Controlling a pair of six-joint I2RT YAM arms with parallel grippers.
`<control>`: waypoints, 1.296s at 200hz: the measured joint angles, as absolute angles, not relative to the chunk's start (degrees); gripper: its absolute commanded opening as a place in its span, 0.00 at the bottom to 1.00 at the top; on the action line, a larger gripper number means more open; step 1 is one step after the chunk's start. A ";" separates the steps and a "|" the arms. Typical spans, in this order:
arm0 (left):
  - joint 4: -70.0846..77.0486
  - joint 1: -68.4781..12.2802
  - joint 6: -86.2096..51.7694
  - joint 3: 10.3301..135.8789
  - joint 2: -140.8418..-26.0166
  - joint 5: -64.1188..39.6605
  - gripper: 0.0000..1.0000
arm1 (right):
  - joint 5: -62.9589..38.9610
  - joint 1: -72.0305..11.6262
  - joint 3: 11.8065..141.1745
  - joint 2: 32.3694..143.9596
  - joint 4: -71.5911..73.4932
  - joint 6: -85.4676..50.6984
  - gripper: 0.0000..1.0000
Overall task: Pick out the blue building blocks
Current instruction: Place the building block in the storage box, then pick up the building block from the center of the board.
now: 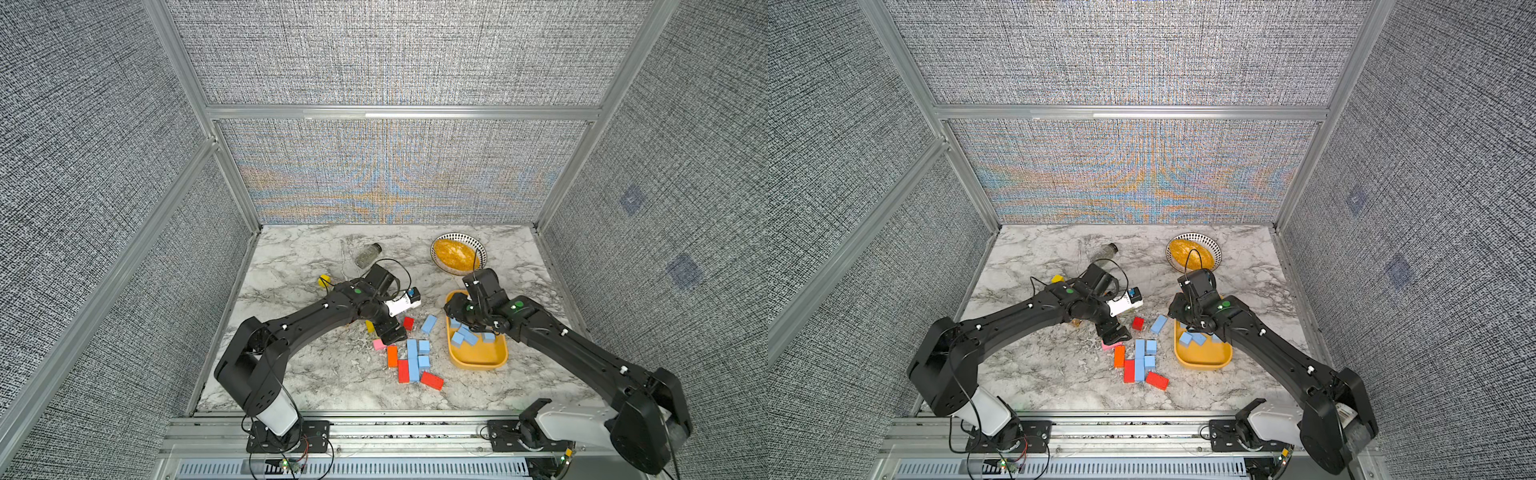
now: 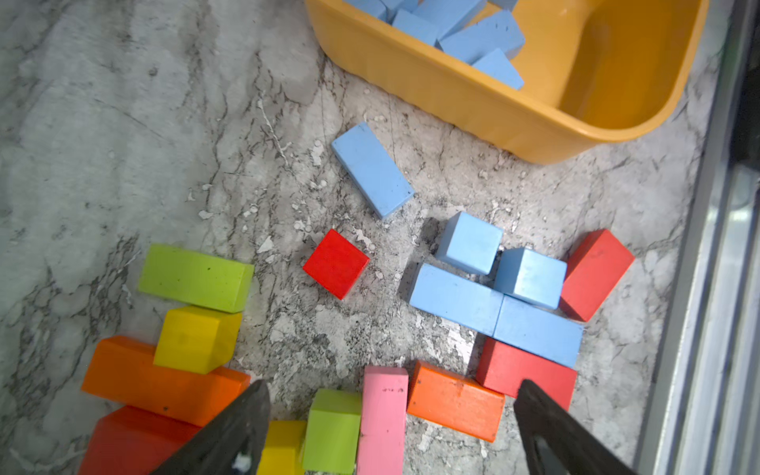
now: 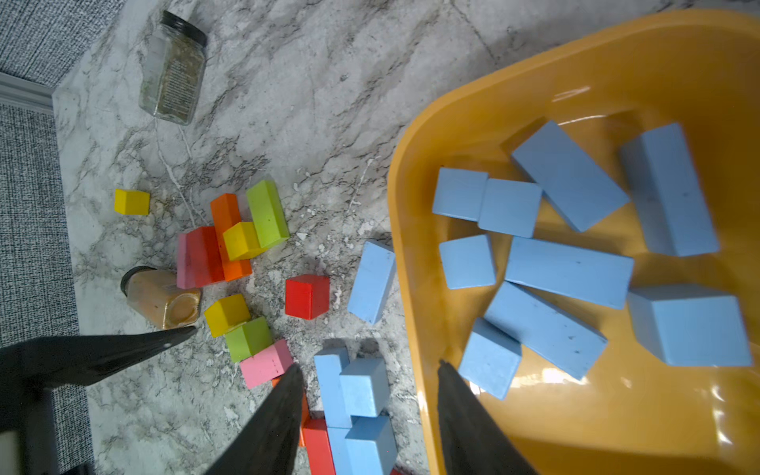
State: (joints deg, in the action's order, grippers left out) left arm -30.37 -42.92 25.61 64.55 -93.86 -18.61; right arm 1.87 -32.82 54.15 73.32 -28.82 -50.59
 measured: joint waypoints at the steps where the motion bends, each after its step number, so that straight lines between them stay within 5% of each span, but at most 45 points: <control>1: -30.37 -43.09 25.93 64.58 -94.06 -18.37 0.94 | 1.85 -32.86 54.22 73.41 -28.77 -50.57 0.54; 73: -30.41 -48.36 35.14 66.11 -101.73 -8.97 0.95 | 2.28 -35.44 54.74 74.50 -29.63 -50.72 0.55; 195: -29.56 -54.11 30.85 68.84 -108.38 -6.59 1.00 | 5.54 -35.38 50.17 62.61 -35.51 -55.53 0.57; 259: -29.65 -54.24 30.48 71.05 -110.74 -8.10 0.71 | 5.67 -35.38 49.98 61.47 -37.43 -56.80 0.57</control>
